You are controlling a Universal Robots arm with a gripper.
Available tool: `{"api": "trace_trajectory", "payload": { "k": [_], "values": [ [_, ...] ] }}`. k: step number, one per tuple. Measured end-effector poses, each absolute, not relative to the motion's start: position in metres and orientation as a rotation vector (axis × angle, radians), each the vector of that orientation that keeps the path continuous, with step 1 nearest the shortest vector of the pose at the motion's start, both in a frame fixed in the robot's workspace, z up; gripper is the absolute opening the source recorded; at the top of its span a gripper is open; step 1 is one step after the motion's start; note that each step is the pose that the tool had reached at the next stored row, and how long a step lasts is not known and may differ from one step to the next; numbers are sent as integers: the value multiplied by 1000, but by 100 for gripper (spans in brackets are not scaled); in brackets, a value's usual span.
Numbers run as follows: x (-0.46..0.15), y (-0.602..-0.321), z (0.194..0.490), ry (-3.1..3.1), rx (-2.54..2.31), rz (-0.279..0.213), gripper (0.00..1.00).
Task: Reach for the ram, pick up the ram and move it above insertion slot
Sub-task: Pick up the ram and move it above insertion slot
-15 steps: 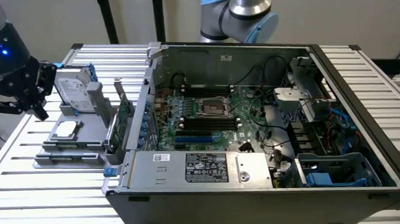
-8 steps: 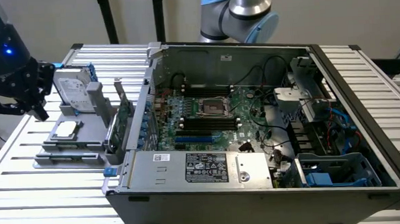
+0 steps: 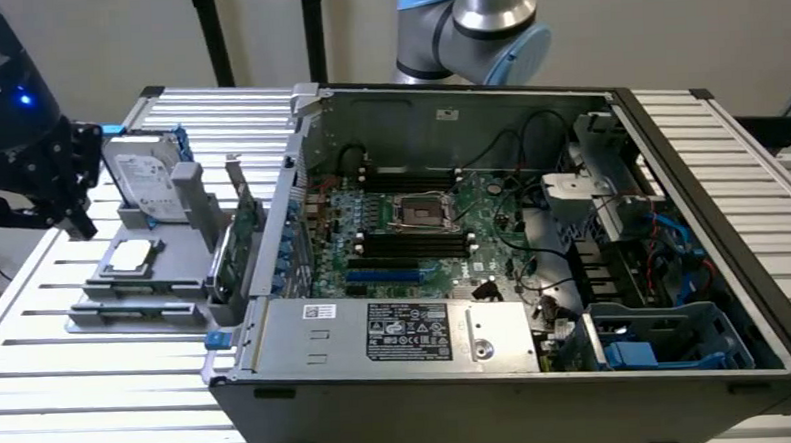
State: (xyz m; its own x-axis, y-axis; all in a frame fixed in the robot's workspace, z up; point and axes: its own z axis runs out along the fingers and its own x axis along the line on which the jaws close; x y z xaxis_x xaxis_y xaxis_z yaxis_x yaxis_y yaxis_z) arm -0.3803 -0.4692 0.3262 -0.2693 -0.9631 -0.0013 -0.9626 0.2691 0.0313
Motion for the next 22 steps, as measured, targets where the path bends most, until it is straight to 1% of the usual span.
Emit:
{"api": "trace_trajectory", "payload": {
  "k": [13, 17, 18, 20, 21, 22],
  "values": [
    [-380, -469, 324, -2270, 2161, -21, 11],
    [-380, -469, 324, -2257, 2175, -20, 11],
    [-380, -469, 325, -2257, 2175, -20, 12],
    [-380, -469, 324, -2257, 2175, -20, 24],
    [-380, -469, 324, -2259, 2173, -20, 24],
    [-380, -469, 324, -2262, 2170, -20, 30]
  ]
}}
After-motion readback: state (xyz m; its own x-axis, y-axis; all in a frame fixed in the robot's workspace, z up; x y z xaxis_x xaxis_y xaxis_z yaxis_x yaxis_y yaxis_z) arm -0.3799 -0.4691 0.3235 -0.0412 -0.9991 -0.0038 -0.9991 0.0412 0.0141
